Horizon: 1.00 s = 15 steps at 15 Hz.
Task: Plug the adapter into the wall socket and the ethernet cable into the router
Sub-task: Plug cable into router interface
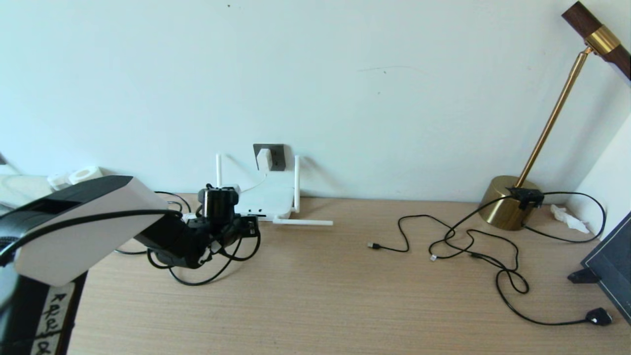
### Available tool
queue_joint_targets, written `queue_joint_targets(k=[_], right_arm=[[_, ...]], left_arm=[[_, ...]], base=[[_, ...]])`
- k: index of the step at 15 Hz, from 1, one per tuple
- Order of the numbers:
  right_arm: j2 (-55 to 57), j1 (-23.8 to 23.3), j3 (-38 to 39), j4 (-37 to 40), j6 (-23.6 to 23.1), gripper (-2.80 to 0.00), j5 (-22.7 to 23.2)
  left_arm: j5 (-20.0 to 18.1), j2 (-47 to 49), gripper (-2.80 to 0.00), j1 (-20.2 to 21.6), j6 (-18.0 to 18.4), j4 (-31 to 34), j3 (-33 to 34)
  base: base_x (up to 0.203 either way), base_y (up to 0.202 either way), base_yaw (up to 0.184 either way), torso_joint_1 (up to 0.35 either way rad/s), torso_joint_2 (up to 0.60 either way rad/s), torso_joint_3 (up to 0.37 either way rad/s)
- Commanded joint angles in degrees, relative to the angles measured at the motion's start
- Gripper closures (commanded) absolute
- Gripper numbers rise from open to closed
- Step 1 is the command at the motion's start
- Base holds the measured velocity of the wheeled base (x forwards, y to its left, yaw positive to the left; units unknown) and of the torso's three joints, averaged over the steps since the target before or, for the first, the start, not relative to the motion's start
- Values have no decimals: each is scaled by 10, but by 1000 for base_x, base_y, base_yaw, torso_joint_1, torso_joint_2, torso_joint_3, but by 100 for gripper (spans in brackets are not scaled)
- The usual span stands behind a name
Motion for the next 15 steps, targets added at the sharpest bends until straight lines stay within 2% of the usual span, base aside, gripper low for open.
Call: queue_joint_targets(k=[1,8,11,15], right_arm=[[0,0,0,1,0,-280,0],[0,0,0,1,0,-280,0],[0,0,0,1,0,-280,0],[0,0,0,1,0,-280,0]], left_arm=[[0,4,0,0,0,-3,-2],[0,-2,0,0,0,-2,0],[0,-4,0,0,18,-6,7],[1,-6,0,-1,19,-6,13]], base=[[0,0,0,0,0,0],[0,0,0,0,0,0],[0,0,0,0,0,0],[0,0,0,0,0,0]])
